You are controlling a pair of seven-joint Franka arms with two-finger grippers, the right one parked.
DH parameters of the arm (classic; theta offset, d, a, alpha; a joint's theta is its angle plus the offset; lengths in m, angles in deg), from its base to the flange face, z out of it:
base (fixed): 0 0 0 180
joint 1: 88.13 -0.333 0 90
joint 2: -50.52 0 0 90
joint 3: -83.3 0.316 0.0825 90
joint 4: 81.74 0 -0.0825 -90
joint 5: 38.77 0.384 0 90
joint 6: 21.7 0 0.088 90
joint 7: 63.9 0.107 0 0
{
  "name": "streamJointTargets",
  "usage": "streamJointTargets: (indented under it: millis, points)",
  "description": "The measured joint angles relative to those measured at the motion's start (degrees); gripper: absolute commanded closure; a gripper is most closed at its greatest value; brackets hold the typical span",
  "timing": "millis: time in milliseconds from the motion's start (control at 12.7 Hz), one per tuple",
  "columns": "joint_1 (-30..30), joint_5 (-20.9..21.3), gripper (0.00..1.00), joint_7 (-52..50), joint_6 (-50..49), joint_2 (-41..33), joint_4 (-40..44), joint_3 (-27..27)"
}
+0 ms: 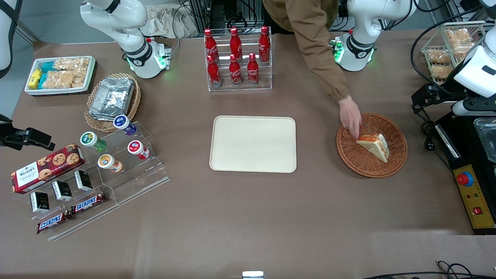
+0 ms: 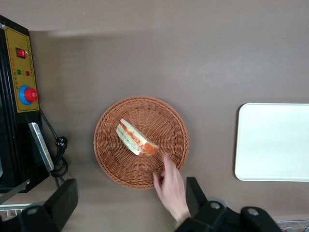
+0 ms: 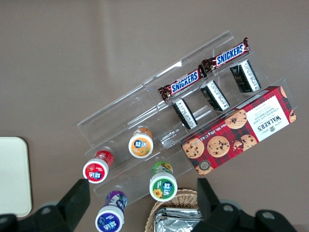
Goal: Place sandwich from basket to tray
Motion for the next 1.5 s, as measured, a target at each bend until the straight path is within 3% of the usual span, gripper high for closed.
streamJointTargets:
  millis: [236,551,1024,1496]
  points:
    - [0.00,-0.01,0.00,-0.44,-0.03,0.07,0.01,0.00]
    - [-0.10,0.03,0.00,-17.60,0.71,0.46,-5.61,0.17]
    - [-0.28,0.28,0.00,-36.91,35.37,-2.27,-39.46,2.81]
    - [-0.76,0.31,0.00,-41.68,62.33,1.93,-56.25,6.03]
